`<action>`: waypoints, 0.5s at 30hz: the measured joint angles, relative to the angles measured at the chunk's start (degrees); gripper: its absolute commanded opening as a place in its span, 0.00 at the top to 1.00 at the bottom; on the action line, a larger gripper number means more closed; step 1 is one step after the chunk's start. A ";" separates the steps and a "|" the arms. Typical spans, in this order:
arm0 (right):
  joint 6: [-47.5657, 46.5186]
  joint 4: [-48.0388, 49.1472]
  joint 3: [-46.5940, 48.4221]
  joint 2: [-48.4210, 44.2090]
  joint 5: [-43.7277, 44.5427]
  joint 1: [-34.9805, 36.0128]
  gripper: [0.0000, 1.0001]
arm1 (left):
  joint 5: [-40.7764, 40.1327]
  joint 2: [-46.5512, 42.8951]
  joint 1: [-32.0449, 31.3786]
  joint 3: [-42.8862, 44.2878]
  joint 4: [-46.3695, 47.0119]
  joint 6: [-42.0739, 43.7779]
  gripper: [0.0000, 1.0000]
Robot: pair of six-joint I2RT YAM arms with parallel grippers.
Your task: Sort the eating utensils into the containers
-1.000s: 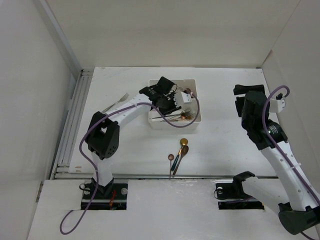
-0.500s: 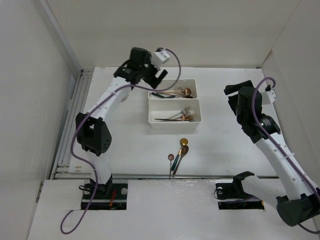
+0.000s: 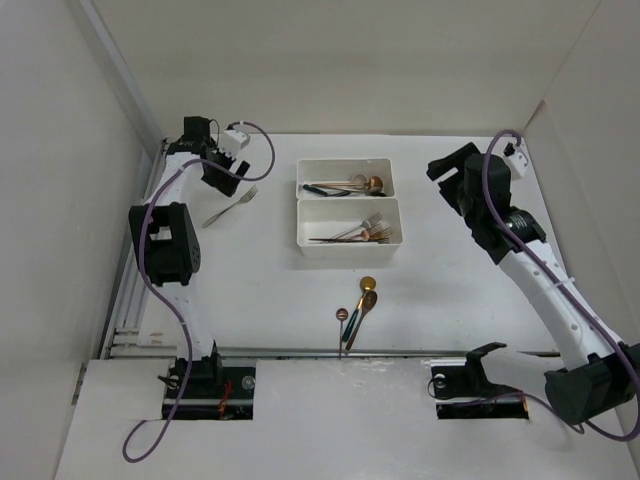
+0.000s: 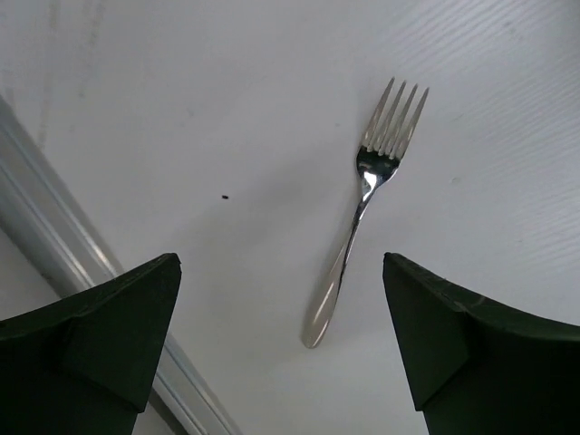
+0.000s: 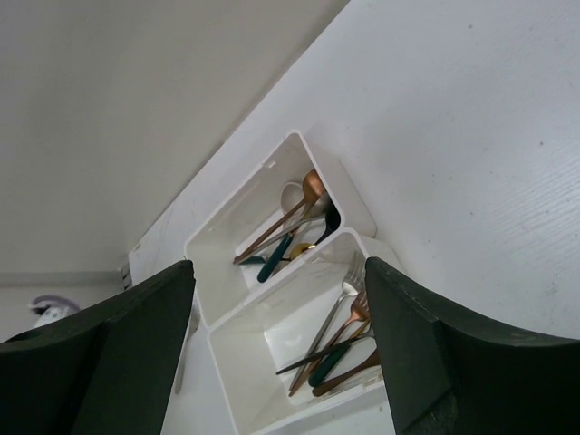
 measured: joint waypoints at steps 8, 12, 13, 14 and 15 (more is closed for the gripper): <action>-2.08 0.42 2.29 2.60 -1.75 0.00 0.19 | -0.17 12.90 2.21 3.23 -5.86 4.63 0.12; -2.49 0.44 2.36 2.58 -1.73 0.00 0.19 | -0.55 13.20 2.10 3.26 -6.32 5.66 0.41; -2.49 0.44 2.36 2.58 -1.66 0.00 0.19 | -0.79 13.49 2.10 3.37 -6.54 5.62 0.56; -2.51 0.42 2.36 2.58 -1.60 0.00 0.19 | -0.90 13.88 2.05 3.96 -7.19 5.55 0.83; -2.51 0.42 2.36 2.56 -1.42 0.00 0.19 | -1.05 14.49 2.01 4.70 -7.85 5.27 0.99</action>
